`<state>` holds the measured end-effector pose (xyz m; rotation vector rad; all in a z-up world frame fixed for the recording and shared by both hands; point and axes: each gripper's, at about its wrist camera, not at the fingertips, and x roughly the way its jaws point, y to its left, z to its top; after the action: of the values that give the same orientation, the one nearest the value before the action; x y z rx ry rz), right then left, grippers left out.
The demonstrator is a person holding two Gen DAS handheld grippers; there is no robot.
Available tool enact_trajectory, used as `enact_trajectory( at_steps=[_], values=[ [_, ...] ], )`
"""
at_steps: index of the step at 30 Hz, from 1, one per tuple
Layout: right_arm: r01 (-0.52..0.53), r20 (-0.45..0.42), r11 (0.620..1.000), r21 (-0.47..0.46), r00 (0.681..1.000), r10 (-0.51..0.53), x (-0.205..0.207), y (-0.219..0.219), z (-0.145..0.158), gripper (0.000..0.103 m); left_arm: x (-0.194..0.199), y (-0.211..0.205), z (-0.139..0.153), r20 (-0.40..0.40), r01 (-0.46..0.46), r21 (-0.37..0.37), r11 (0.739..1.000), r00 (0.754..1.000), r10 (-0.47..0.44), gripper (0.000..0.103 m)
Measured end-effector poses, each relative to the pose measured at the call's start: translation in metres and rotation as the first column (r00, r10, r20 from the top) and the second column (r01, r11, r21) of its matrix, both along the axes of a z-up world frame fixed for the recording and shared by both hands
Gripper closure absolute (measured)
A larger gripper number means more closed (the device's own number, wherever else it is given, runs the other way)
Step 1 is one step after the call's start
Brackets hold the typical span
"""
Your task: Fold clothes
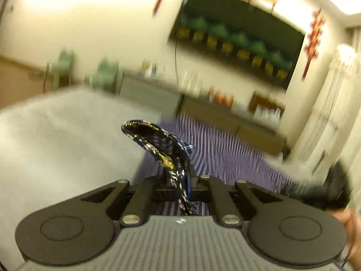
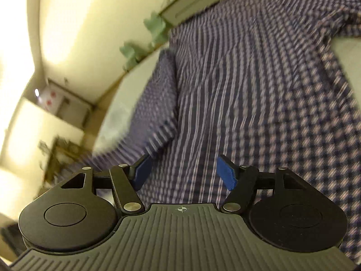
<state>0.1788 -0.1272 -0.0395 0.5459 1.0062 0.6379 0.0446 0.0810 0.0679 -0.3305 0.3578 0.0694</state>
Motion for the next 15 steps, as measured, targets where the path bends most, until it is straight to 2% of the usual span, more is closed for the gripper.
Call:
enact_trajectory(
  at_steps=[2, 4, 7, 9, 14, 15],
  values=[
    [-0.030, 0.009, 0.998, -0.047, 1.000, 0.030, -0.008, 0.012, -0.003, 0.029, -0.021, 0.004, -0.004, -0.006, -0.007, -0.015, 1.000, 1.000, 0.007, 0.096],
    [-0.055, 0.024, 0.995, -0.088, 0.998, 0.057, -0.013, 0.023, -0.005, 0.029, -0.033, -0.004, -0.023, -0.074, -0.006, -0.012, 1.000, 0.997, 0.005, 0.095],
    [-0.073, 0.052, 0.989, -0.126, 0.995, 0.080, -0.016, 0.035, -0.003, 0.026, -0.030, -0.006, -0.046, -0.144, -0.008, -0.027, 1.000, 0.990, 0.004, 0.095],
    [-0.066, 0.056, 0.988, -0.138, 0.996, 0.074, -0.017, 0.041, -0.001, 0.026, -0.028, -0.003, -0.046, -0.142, -0.010, -0.014, 1.000, 0.990, 0.008, 0.095],
    [-0.059, 0.112, 0.982, -0.178, 0.991, 0.080, -0.028, 0.055, 0.014, 0.026, -0.040, 0.017, -0.031, -0.039, -0.058, -0.030, 0.998, 0.998, 0.056, 0.095],
    [-0.058, 0.123, 0.981, -0.186, 0.989, 0.082, -0.030, 0.058, 0.017, 0.026, -0.044, 0.018, -0.036, -0.060, -0.061, -0.045, 0.997, 0.997, 0.058, 0.095]
  ],
)
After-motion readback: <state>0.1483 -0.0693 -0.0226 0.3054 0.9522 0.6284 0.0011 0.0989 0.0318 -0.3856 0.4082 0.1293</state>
